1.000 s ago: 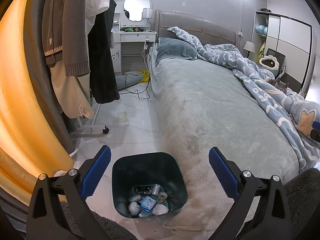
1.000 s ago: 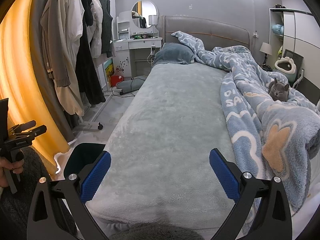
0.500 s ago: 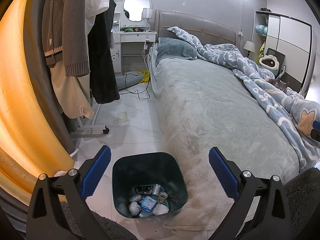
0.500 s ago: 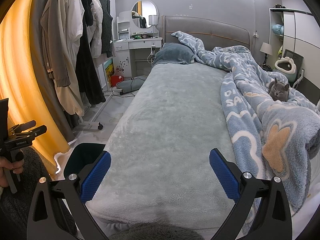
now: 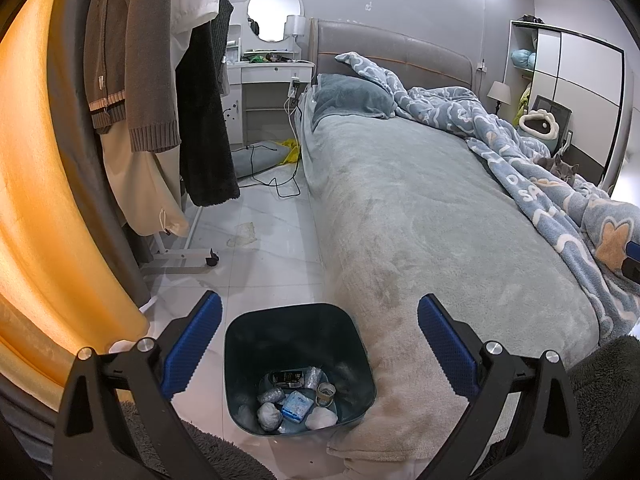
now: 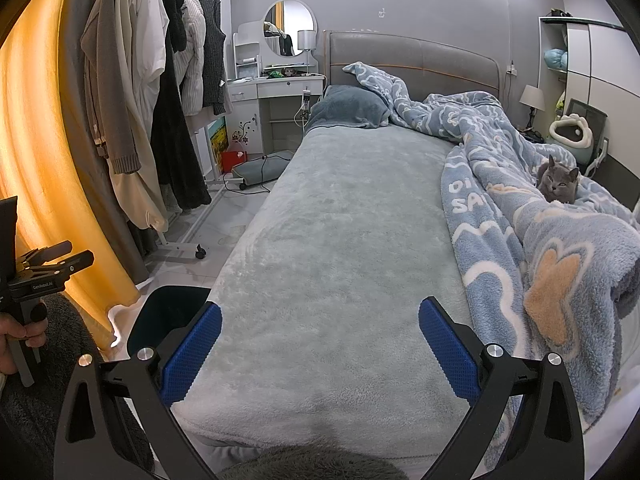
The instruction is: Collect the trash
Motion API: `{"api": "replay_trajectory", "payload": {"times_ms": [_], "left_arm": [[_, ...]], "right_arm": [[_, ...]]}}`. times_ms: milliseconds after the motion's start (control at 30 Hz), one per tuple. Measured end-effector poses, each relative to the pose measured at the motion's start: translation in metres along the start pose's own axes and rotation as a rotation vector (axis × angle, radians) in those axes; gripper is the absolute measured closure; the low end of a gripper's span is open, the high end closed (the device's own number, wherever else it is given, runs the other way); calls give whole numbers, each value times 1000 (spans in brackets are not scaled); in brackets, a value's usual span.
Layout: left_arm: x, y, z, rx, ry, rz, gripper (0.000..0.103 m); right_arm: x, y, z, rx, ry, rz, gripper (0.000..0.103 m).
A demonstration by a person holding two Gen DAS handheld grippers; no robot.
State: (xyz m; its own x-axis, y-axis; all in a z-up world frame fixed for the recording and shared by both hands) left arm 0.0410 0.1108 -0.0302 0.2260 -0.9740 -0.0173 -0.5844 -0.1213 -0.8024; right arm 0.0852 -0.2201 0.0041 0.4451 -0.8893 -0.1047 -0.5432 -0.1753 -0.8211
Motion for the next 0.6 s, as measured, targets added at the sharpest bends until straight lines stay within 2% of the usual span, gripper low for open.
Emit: {"api": "replay_trajectory", "payload": {"times_ms": [600], "left_arm": [[0,0,0,-2,2,-1,3]], "right_arm": [[3,1,5,-14,-7,-5,3]]}}
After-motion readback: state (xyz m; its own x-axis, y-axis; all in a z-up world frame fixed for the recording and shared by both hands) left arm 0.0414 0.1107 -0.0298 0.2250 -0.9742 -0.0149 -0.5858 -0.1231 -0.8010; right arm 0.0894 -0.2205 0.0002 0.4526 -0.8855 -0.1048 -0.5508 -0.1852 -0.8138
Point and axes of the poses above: each gripper's, at about its wrist camera, not at the fingertips, and z roughly the way its jaws point, x to its right, y to its underside, the point moved 3 cm from there along z, roughly the way its jaws point, and after that the axes turned 8 degrees about -y, right-handed, at the moved point
